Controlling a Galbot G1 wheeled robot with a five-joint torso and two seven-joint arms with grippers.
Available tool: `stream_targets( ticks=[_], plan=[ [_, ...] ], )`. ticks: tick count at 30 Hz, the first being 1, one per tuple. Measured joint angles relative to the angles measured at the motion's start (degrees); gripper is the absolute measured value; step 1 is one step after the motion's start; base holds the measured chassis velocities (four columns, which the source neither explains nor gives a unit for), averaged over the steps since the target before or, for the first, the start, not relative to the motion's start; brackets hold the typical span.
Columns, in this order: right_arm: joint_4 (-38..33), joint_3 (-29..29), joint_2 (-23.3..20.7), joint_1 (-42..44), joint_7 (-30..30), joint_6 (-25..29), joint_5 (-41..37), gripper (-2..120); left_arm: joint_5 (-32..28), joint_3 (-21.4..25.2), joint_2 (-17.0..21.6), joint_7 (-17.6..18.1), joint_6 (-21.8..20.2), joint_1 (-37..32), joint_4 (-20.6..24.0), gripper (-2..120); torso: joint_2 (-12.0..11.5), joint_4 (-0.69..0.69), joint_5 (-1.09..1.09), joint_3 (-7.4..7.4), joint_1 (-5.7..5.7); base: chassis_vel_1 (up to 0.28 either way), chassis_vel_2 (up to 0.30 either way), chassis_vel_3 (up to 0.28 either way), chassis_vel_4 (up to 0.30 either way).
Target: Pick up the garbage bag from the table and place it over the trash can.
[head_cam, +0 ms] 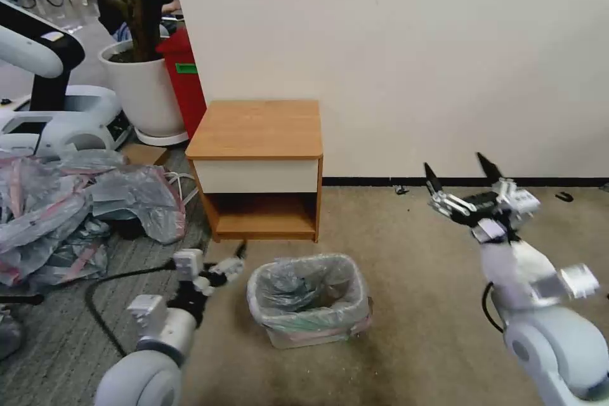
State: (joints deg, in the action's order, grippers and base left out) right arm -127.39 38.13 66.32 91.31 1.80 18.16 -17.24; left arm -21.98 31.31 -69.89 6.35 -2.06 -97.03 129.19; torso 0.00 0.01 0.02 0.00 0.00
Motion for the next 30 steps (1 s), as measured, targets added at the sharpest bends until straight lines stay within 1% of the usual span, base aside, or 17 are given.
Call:
stream_targets(
  ticks=[1,2,4,5,6,9,10,12,13,18,19,21,22,23,26,27,30],
  plan=[
    [0.0,0.0,0.0,0.0,0.0,0.0,0.0,100,0.0,0.0,0.0,0.0,0.0,0.0,0.0,100,0.0,0.0,0.0,0.0,0.0,0.0,0.0,0.0,0.0],
    [-0.3,0.0,1.5,2.4,-1.2,1.8,2.9,100,2.2,0.2,-0.8,0.3,3.2,-1.5,0.1,100,0.0,0.0,-0.01,0.0,0.0,0.0,0.0,0.0,0.0],
    [-0.5,-0.4,4.9,6.4,-2.5,3.3,7.5,100,6.9,0.8,-2.7,0.7,8.2,-4.2,-0.6,100,0.0,-0.01,-0.02,0.0,0.0,0.0,0.0,0.0,0.0],
    [-0.5,-0.4,4.9,6.4,-2.5,3.3,7.5,100,6.9,0.8,-2.7,0.7,8.2,-4.2,-0.6,100,0.0,-0.01,-0.02,0.0,0.0,0.0,0.0,0.0,0.0],
    [0.0,-0.7,6.9,8.1,-2.9,3.3,10.3,100,9.8,1.1,-3.9,0.7,11.4,-5.3,-2.0,100,0.0,0.0,-0.04,0.0,0.0,0.0,0.0,0.0,0.0],
    [2.7,-1.0,10.4,8.8,-3.2,1.6,16.7,100,13.6,1.3,-5.9,-0.2,16.4,-6.0,-5.2,100,0.0,0.0,-0.03,0.0,0.0,0.0,0.0,0.0,0.0],
    [2.7,-1.0,10.4,8.8,-3.2,1.6,16.7,100,13.6,1.3,-5.9,-0.2,16.4,-6.0,-5.2,100,0.0,0.0,-0.03,0.0,0.0,0.0,0.0,0.0,0.0],
    [5.0,-1.1,12.0,8.5,-3.2,0.6,19.0,100,14.2,0.8,-6.8,-0.5,18.3,-6.0,-6.9,100,0.0,0.0,-0.02,0.0,0.0,0.0,0.0,0.0,0.0],
    [5.0,-1.1,12.0,8.5,-3.2,0.6,19.0,100,14.2,0.8,-6.8,-0.5,18.3,-6.0,-6.9,100,0.0,0.0,-0.02,0.0,0.0,0.0,0.0,0.0,0.0],
    [8.4,-0.5,14.9,7.7,-2.1,-2.0,21.4,100,14.6,0.7,-7.1,-2.1,20.0,-5.1,-9.7,100,0.0,-0.01,-0.02,0.0,0.0,0.0,0.0,0.0,0.0],
    [9.2,0.1,16.0,7.5,0.5,-3.6,21.8,100,14.8,0.8,-7.0,-2.7,20.0,-4.7,-10.5,100,0.0,-0.01,-0.02,0.0,0.0,0.0,0.0,0.0,0.0],
    [9.2,0.5,16.7,7.6,3.1,-6.3,21.9,100,15.3,0.8,-6.9,-3.1,19.0,-4.3,-10.7,100,0.0,-0.01,-0.02,0.0,0.0,0.0,0.0,0.0,0.0],
    [8.9,0.6,17.0,7.9,5.2,-8.1,22.1,100,15.9,0.8,-6.9,-3.3,17.6,-4.3,-10.6,100,0.0,-0.01,-0.02,0.0,0.0,0.0,0.0,0.0,0.0],
    [8.9,0.6,17.0,7.9,5.2,-8.1,22.1,100,15.9,0.8,-6.9,-3.3,17.6,-4.3,-10.6,100,0.0,-0.01,-0.02,0.0,0.0,0.0,0.0,0.0,0.0],
    [7.9,0.8,17.8,8.4,7.4,-10.4,22.9,100,16.2,0.8,-7.0,-3.5,14.5,-4.9,-9.3,100,0.0,0.0,-0.02,0.0,0.0,0.0,0.0,0.0,0.0],
    [7.9,0.8,17.8,8.4,7.4,-10.4,22.9,100,16.2,0.8,-7.0,-3.5,14.5,-4.9,-9.3,100,0.0,0.0,-0.02,0.0,0.0,0.0,0.0,0.0,0.0],
    [6.4,0.7,18.5,8.9,7.6,-12.7,23.1,100,16.3,1.1,-7.0,-3.5,12.5,-5.2,-8.5,100,0.0,-0.01,-0.02,0.0,0.0,0.0,0.0,0.0,0.0]
  ],
)
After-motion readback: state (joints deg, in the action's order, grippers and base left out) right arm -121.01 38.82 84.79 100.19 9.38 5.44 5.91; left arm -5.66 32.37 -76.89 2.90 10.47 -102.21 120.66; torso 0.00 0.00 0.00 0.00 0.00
